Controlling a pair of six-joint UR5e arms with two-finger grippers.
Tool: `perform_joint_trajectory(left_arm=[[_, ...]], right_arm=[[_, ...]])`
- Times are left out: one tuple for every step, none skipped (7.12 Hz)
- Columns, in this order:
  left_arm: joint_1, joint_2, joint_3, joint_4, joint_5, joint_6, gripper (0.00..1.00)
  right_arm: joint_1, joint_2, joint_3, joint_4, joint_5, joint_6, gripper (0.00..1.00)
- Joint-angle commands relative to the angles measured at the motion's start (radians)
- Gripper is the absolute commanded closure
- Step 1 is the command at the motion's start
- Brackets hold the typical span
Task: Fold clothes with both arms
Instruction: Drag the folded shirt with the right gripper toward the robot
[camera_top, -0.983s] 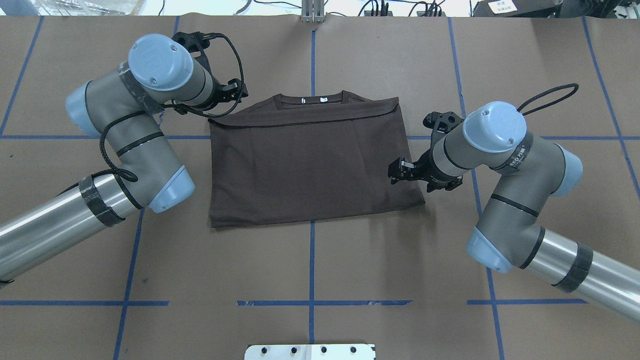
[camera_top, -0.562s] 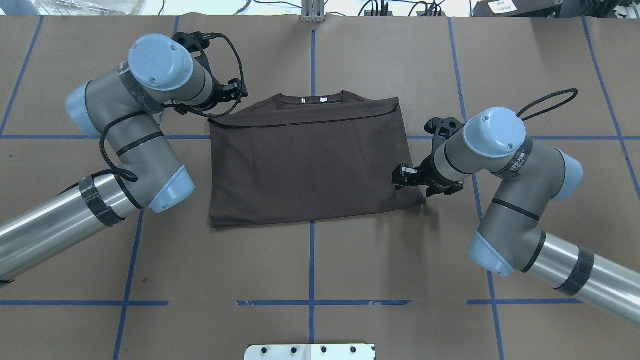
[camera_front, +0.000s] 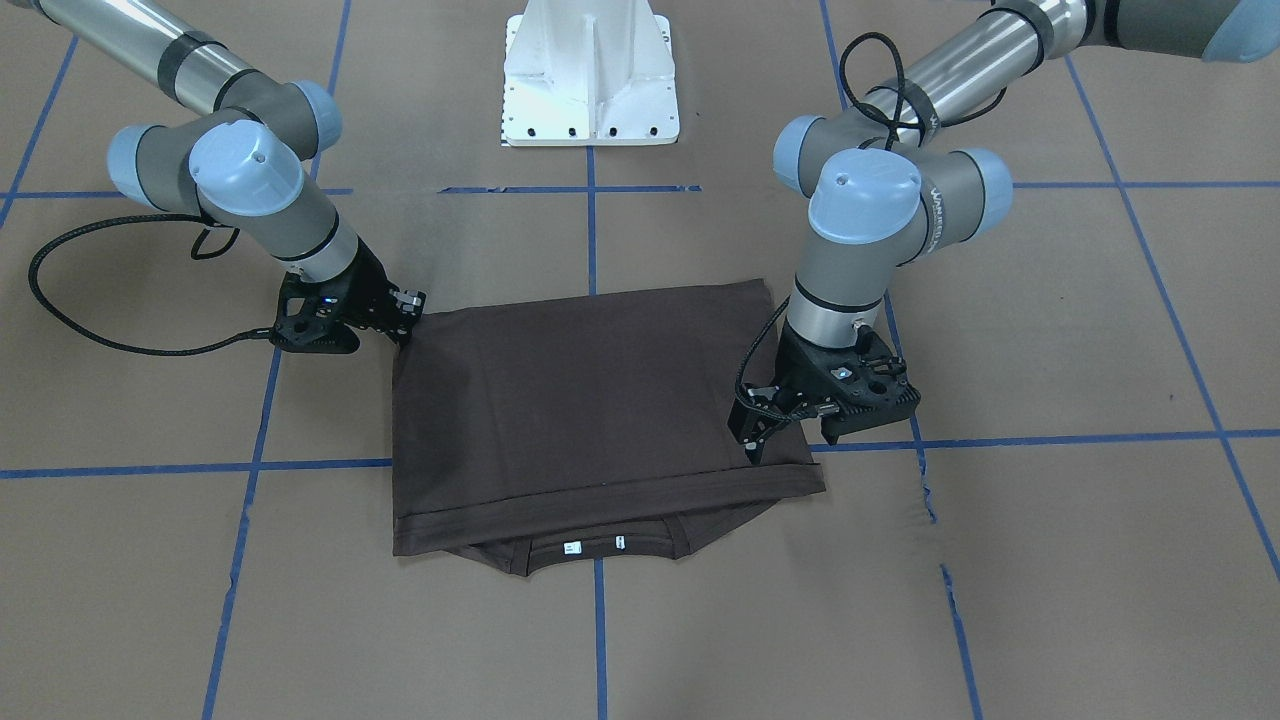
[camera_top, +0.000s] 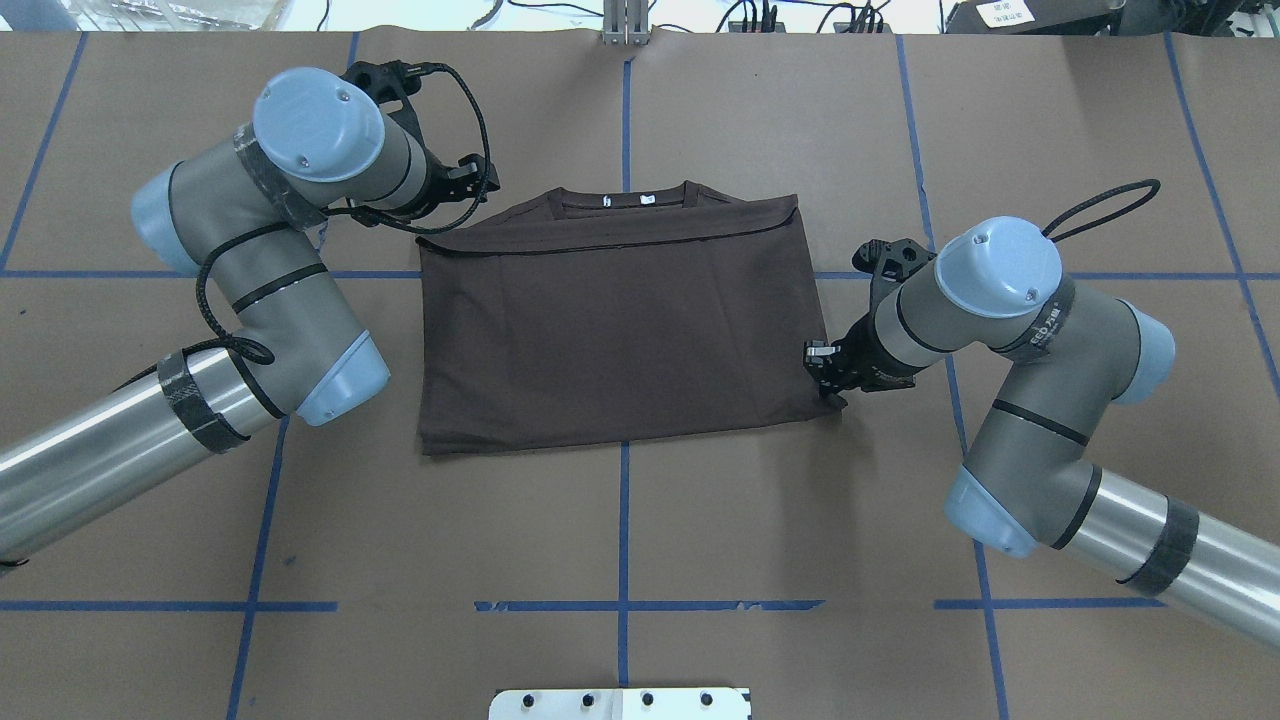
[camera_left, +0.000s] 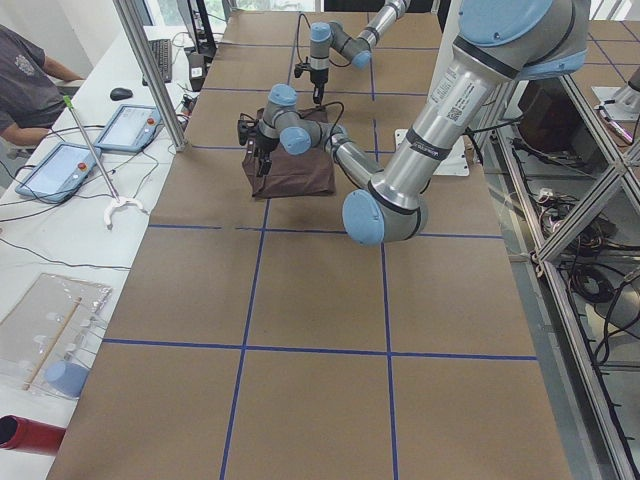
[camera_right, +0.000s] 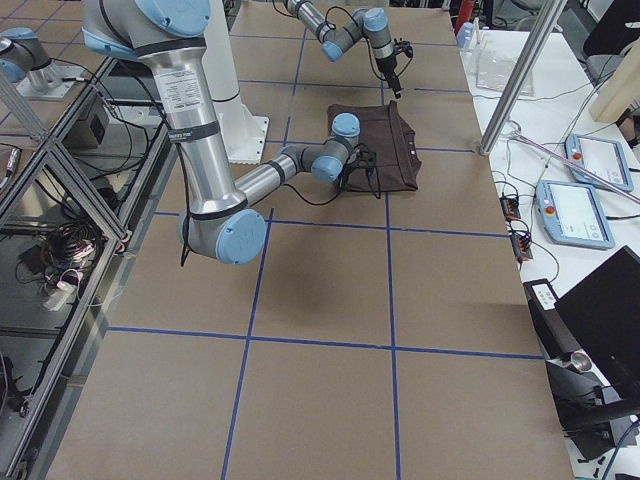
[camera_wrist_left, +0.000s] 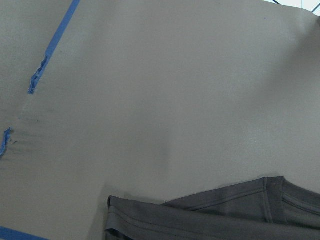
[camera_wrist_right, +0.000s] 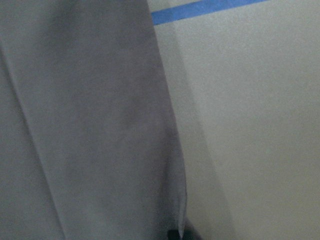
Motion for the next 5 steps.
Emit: perform_joint_trajectory(left_arm=[[0.000, 0.002, 0.001, -0.020, 0.000, -0.009, 0.00], [0.000, 0.008, 0.001, -0.022, 0.000, -0.008, 0.00], [0.000, 0.010, 0.001, -0.022, 0.000, -0.008, 0.00], [0.000, 0.011, 0.001, -0.022, 0.000, -0.008, 0.00], [0.000, 0.011, 0.001, -0.020, 0.000, -0.008, 0.00]], right_arm=[[-0.018, -0.105, 0.100, 0.003, 0.024, -0.005, 1.00], [-0.064, -0.204, 0.208, 0.003, 0.022, -0.005, 1.00], [-0.141, -0.305, 0.311, 0.001, 0.016, -0.002, 1.00], [-0.224, -0.408, 0.408, 0.001, 0.016, 0.005, 1.00], [-0.318, -0.487, 0.468, 0.003, 0.016, 0.012, 1.00]])
